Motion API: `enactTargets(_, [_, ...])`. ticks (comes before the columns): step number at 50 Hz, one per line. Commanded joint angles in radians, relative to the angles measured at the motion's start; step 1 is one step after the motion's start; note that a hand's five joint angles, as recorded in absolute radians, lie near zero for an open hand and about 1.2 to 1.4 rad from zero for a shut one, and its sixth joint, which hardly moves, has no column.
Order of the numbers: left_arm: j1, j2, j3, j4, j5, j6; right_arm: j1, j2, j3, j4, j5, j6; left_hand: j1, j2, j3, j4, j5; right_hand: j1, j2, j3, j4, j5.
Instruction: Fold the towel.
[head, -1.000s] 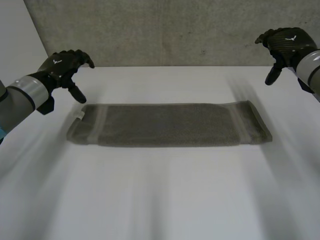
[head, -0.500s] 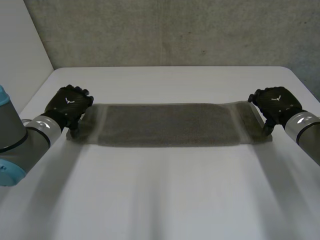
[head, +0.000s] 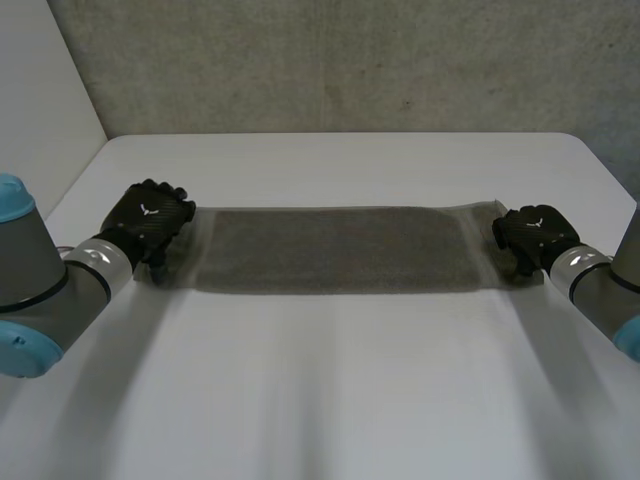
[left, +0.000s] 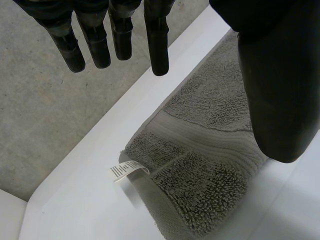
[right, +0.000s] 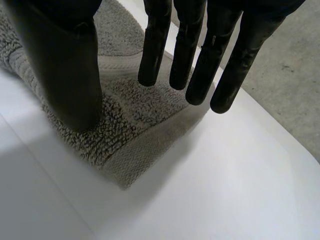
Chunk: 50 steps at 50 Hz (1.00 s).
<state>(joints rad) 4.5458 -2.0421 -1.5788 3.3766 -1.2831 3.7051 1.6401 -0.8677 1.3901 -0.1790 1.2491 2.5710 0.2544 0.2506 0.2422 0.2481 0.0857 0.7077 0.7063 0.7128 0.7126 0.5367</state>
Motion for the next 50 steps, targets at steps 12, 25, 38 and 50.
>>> enactTargets(12, [0.001, 0.000, -0.001, -0.006, -0.001, -0.005, -0.023, 0.027, -0.028, 0.021, 0.003, 0.001, 0.012, 0.016, 0.024, 0.018, 0.006, 0.396, 0.397, 0.391, 0.391, 0.392])
enactTargets(25, [0.001, 0.003, -0.001, -0.008, -0.001, -0.016, -0.046, -0.039, -0.003, 0.079, -0.002, 0.006, 0.012, 0.016, 0.024, 0.018, 0.006, -0.203, -0.202, -0.208, -0.208, -0.207])
enactTargets(38, [0.002, 0.005, -0.010, -0.008, 0.001, -0.016, -0.045, -0.001, 0.000, 0.072, -0.022, 0.003, 0.012, 0.016, 0.024, 0.018, 0.006, -0.068, -0.067, -0.073, -0.073, -0.072])
enactTargets(50, [0.002, 0.005, -0.010, -0.008, 0.002, -0.017, -0.045, 0.026, -0.017, 0.069, -0.020, 0.003, 0.009, 0.013, 0.021, 0.015, 0.003, 0.396, 0.397, 0.391, 0.391, 0.392])
